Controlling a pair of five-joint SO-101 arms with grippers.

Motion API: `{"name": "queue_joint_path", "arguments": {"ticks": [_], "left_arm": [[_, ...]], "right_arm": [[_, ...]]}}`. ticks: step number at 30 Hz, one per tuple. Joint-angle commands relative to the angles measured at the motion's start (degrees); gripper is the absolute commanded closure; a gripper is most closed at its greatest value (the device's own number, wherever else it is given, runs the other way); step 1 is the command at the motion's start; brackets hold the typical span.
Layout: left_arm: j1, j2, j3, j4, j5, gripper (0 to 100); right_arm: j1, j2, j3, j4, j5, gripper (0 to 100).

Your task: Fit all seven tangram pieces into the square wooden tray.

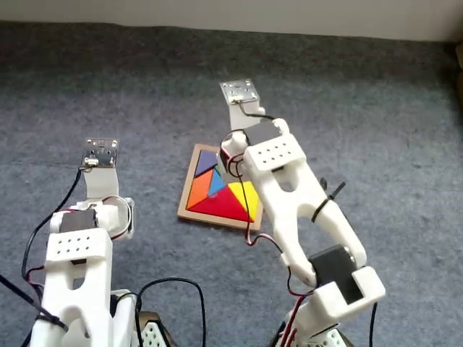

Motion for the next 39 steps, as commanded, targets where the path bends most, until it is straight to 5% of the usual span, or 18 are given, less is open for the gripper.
{"name": "queue_joint_path", "arguments": {"ticks": [1, 5, 14, 26, 39], "left_arm": [[1.1, -8.5, 1.0, 2.2, -0.4, 88], [1.2, -26.1, 7.4, 6.5, -0.4, 91], [4.6, -59.6, 9.7, 21.1, -0.4, 79], [18.2, -31.5, -4.3, 22.1, -6.1, 79], [26.3, 7.5, -18.4, 10.6, -6.0, 79]], "right_arm": [[0.1, -11.9, 6.6, -0.2, 0.0, 97.6], [0.7, -25.1, 20.6, -6.4, 6.2, 97.6], [12.8, -47.8, 44.4, -16.1, 10.3, 97.6], [19.9, -60.0, 56.9, -16.0, 9.8, 97.5], [22.6, -83.6, 76.1, -16.2, 10.1, 97.5]]}}
